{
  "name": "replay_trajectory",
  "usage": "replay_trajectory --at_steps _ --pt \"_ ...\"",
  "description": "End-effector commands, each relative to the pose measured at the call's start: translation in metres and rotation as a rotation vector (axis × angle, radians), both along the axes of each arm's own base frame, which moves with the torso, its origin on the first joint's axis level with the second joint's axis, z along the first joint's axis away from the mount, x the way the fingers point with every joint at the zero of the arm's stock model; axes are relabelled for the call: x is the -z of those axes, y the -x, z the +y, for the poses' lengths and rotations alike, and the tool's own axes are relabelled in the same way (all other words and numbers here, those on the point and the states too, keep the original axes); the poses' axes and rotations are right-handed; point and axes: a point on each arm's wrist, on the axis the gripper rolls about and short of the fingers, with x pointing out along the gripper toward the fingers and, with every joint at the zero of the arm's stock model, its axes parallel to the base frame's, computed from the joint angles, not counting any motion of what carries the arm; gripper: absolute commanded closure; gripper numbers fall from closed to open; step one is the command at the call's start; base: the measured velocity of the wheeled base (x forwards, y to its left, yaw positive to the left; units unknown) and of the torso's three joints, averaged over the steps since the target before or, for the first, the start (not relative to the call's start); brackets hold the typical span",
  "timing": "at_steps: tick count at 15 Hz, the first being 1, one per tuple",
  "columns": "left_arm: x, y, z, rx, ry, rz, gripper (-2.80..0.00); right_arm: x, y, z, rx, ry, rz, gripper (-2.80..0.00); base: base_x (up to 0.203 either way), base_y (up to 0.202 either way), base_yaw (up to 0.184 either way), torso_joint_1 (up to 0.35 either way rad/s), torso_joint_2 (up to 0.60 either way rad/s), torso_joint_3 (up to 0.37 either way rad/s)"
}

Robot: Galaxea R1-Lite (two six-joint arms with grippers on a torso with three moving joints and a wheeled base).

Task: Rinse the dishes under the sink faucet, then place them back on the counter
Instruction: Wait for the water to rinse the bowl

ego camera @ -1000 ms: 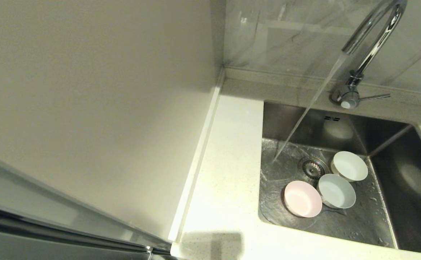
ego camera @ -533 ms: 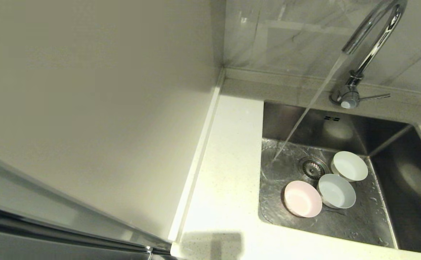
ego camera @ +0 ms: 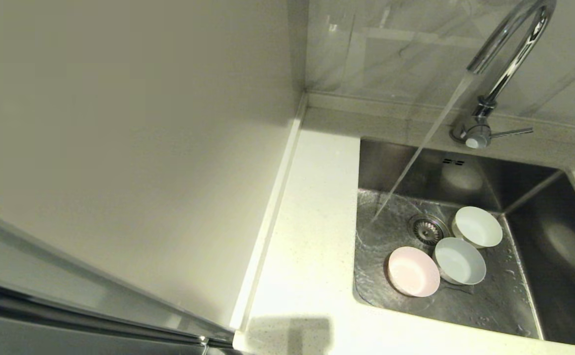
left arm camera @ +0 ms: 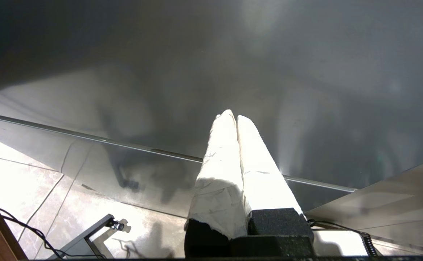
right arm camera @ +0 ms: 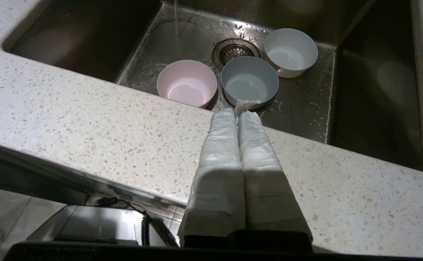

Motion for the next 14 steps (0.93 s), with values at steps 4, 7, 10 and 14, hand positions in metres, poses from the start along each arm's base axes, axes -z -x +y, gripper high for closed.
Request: replay_trajectory --at_steps 4,7,10,14 --pt "0.0000 0.0002 0.0000 -0.002 0.001 -0.004 0.00 0.0000 -0.0001 0.0000 -0.001 0.001 0.002 0.00 0.000 0.000 0.000 0.000 0.00 0.000" --pt "0.0000 0.0002 0.0000 0.000 0.001 -0.004 0.00 0.0000 -0.0001 0.0000 -0.001 0.001 0.002 0.00 0.000 0.000 0.000 0.000 0.00 0.000" --pt "0.0000 0.0002 0.0000 0.000 0.001 -0.004 0.00 0.0000 -0.0001 0.0000 -0.001 0.001 0.002 0.00 0.000 0.000 0.000 0.000 0.00 0.000" --pt "0.0000 0.0002 0.0000 0.000 0.001 -0.004 0.00 0.0000 -0.0001 0.0000 -0.002 0.001 0.002 0.00 0.000 0.000 0.000 0.000 0.00 0.000"
